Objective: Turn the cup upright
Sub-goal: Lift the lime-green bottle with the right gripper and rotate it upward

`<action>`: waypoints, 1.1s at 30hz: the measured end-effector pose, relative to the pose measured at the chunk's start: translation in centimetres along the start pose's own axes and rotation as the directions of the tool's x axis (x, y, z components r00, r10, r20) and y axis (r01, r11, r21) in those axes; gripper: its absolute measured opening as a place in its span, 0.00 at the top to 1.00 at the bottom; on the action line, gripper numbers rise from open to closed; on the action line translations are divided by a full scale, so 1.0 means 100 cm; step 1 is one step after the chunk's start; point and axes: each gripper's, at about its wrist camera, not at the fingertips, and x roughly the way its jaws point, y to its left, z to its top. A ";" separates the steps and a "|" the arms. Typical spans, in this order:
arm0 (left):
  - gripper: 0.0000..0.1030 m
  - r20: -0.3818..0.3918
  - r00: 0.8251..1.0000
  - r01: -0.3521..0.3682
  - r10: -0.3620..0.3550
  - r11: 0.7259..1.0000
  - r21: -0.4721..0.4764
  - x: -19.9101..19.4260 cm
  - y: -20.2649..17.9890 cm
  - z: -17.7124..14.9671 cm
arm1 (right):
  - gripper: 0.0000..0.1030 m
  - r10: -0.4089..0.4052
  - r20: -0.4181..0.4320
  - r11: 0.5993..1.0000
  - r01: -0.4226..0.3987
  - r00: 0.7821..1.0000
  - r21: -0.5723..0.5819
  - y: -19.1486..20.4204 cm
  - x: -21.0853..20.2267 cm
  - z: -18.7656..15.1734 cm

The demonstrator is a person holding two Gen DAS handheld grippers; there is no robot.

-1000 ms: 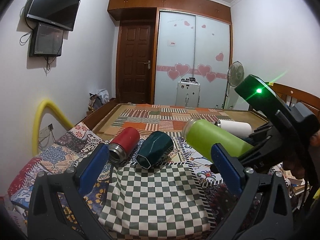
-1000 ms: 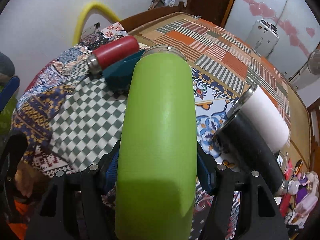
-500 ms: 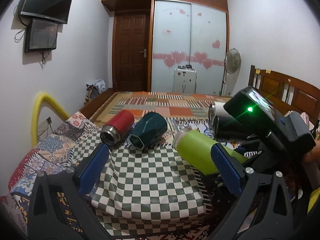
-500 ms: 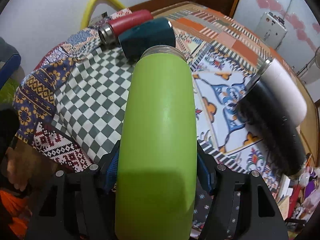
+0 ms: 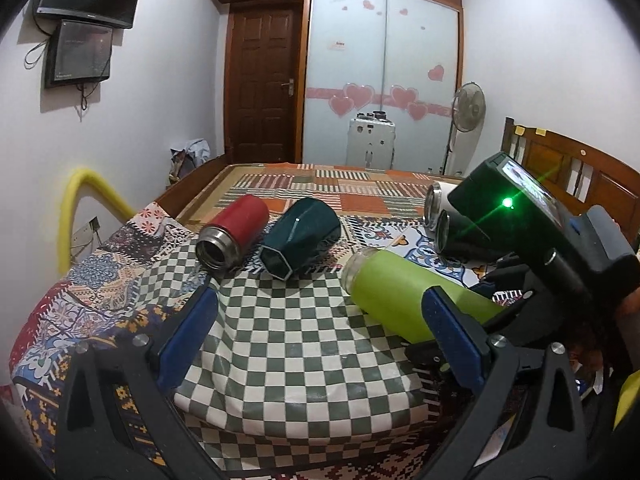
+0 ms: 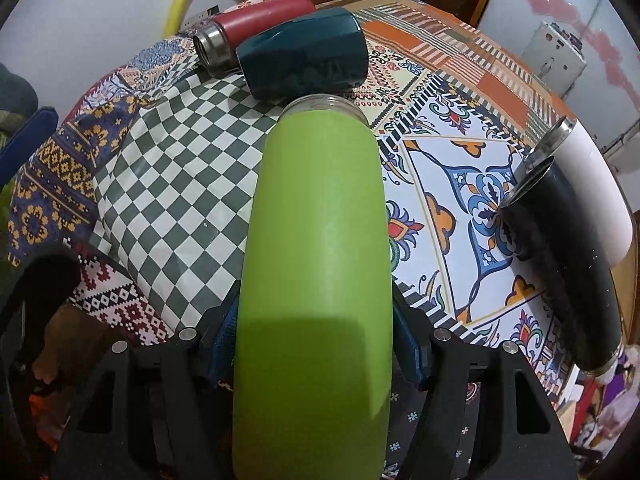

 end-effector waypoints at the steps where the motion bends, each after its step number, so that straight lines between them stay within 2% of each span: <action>1: 0.00 0.005 1.000 -0.004 0.004 1.000 0.000 -0.002 0.001 0.000 | 0.39 -0.002 -0.006 1.000 0.002 1.000 -0.001 0.000 0.000 0.001; 6: 0.00 0.029 0.998 -0.049 0.049 0.999 0.017 -0.011 0.000 0.007 | 0.39 0.005 0.014 1.000 -0.005 1.000 0.005 -0.001 -0.011 0.000; 11: 0.00 0.021 0.998 -0.052 0.052 0.999 0.009 -0.014 -0.004 0.021 | 0.39 0.003 0.115 1.000 -0.005 0.993 0.017 -0.005 -0.046 -0.014; 14: 0.00 0.023 0.998 -0.052 0.052 0.998 0.028 -0.016 -0.014 0.030 | 0.39 -0.023 0.198 0.999 0.016 0.980 0.037 -0.013 -0.072 -0.029; 17: 0.00 0.023 0.998 -0.051 0.050 0.998 0.047 -0.015 -0.027 0.039 | 0.39 -0.089 0.293 0.995 0.071 0.952 0.074 -0.024 -0.098 -0.047; 18: 0.00 0.013 0.999 -0.047 0.046 0.998 0.051 -0.012 -0.031 0.041 | 0.38 -0.116 0.336 0.992 0.089 0.935 0.092 -0.029 -0.109 -0.056; 21: 0.00 -0.040 0.999 -0.021 0.024 0.997 0.068 0.000 -0.046 0.048 | 0.29 -0.179 0.423 0.981 0.130 0.888 0.143 -0.040 -0.128 -0.069; 24: 0.00 -0.115 0.993 0.012 -0.003 0.997 0.081 0.020 -0.060 0.051 | 0.27 -0.222 0.483 0.972 0.152 0.847 0.182 -0.051 -0.142 -0.086; 26: 0.03 -0.182 0.983 0.033 -0.016 0.995 0.090 0.036 -0.069 0.052 | 0.26 -0.235 0.506 0.968 0.152 0.830 0.201 -0.056 -0.147 -0.093; 27: 0.08 -0.226 0.974 0.043 -0.023 0.995 0.086 0.046 -0.073 0.051 | 0.26 -0.241 0.518 0.966 0.151 0.821 0.211 -0.060 -0.148 -0.098; 29: 0.15 -0.325 0.945 0.057 -0.031 0.996 0.071 0.069 -0.078 0.051 | 0.26 -0.252 0.532 0.962 0.150 0.808 0.227 -0.064 -0.148 -0.105; 33: 0.16 -0.457 0.888 0.070 -0.046 0.997 0.036 0.103 -0.083 0.046 | 0.26 -0.256 0.552 0.956 0.123 0.793 0.266 -0.076 -0.142 -0.116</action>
